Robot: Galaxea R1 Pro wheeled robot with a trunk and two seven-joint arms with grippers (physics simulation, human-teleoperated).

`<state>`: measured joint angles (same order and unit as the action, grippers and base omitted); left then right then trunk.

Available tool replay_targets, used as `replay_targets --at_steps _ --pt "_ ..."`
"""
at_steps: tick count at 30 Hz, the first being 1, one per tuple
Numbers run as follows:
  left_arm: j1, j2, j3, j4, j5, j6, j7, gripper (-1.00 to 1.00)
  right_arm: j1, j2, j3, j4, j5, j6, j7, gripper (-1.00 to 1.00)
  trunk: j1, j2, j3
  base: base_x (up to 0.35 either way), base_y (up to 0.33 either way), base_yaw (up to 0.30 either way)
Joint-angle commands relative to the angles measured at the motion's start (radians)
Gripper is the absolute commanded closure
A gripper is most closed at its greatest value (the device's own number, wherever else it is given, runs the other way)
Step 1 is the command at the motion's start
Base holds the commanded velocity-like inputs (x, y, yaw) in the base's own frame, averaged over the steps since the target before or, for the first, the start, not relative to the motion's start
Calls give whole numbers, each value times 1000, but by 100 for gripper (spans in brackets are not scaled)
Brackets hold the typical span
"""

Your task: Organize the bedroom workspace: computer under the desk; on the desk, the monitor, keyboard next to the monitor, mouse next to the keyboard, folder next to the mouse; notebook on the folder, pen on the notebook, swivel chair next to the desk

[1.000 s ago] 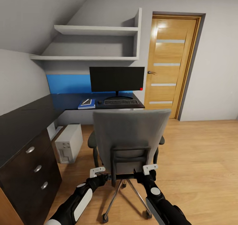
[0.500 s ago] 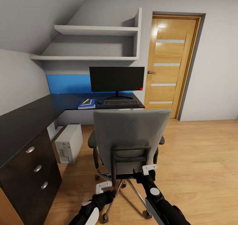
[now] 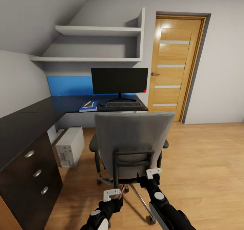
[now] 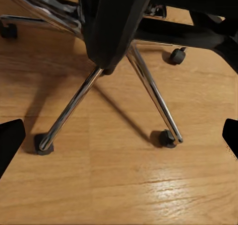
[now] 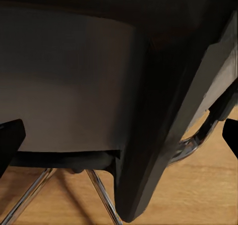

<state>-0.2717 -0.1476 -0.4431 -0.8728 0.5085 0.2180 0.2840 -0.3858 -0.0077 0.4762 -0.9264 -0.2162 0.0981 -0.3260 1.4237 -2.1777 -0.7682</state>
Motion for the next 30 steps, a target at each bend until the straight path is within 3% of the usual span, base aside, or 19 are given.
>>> replay_targets --at_steps 1,17,30 --pt "-3 0 -4 -2 8 0 9 -100 -1 -1 3 -2 -5 6 -8 -100 0 0 -1 155 -113 0" --pt "-27 8 3 -3 3 -72 30 -100 1 -3 4 -2 -3 17 -10 -100 0 0 -1 89 -50 0" --pt "-29 11 6 -3 8 -77 70 -100 8 -3 6 -2 -2 14 -10 -100 0 0 -1 311 0 0"
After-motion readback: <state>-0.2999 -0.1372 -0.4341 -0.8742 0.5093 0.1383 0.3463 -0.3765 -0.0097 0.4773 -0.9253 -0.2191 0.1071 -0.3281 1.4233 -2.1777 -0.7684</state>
